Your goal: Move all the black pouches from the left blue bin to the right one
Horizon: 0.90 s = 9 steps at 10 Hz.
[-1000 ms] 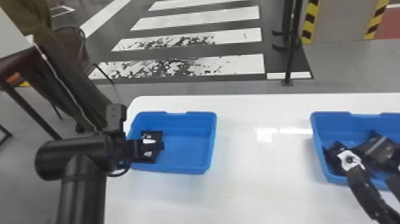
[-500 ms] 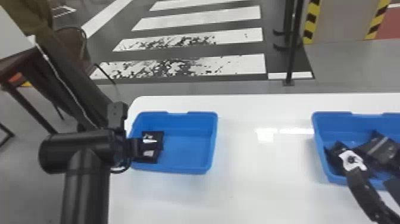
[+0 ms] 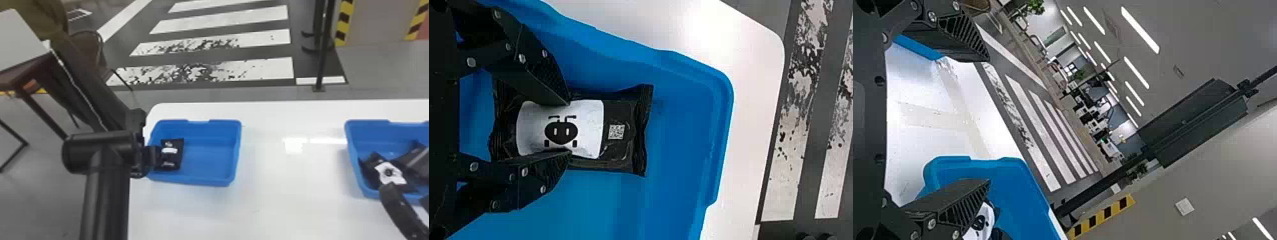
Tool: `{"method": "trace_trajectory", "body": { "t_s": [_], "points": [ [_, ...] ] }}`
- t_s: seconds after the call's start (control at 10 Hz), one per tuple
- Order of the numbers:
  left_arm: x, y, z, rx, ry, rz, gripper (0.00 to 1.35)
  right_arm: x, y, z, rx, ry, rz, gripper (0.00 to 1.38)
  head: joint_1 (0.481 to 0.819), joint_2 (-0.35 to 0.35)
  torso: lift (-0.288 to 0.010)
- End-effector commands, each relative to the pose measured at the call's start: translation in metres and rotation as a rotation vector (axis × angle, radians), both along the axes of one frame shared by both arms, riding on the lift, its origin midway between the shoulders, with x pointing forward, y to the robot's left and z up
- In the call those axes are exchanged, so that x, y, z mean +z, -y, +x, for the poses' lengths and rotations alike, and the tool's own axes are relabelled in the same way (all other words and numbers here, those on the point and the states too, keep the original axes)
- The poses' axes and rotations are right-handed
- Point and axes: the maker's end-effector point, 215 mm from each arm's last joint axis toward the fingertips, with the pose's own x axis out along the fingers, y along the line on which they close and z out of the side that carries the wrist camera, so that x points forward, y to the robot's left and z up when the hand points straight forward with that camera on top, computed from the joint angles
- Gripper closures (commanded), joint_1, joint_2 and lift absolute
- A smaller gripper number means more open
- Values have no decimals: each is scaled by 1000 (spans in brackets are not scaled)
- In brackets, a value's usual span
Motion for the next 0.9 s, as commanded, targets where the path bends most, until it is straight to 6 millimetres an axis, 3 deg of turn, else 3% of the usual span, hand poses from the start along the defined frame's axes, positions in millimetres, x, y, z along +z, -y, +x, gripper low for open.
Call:
{"method": "trace_trajectory", "body": {
  "t_s": [0.0, 0.1, 0.2, 0.4, 0.5, 0.8],
  "points": [
    [-1, -2, 2, -9, 5, 16, 1067, -1, -1, 0, 3, -2, 5, 167, 695, 282, -140],
    [-1, -4, 3, -11, 10, 28, 1185, -3, -2, -1, 6, -10, 16, 168, 695, 284, -140],
    [1, -5, 8, -39, 29, 56, 1200, -3, -2, -1, 6, -10, 18, 167, 695, 285, -140],
    [27, 11, 20, -97, 104, 57, 1200, -1, -4, -2, 12, -6, 17, 167, 695, 283, -140],
    [31, 27, 24, -125, 142, 10, 1200, 0, -4, -1, 12, -3, 17, 167, 695, 272, -140],
    [67, 40, 14, -180, 235, 42, 1200, 8, -17, 3, 45, 14, 26, 168, 695, 246, -140]
  ]
}}
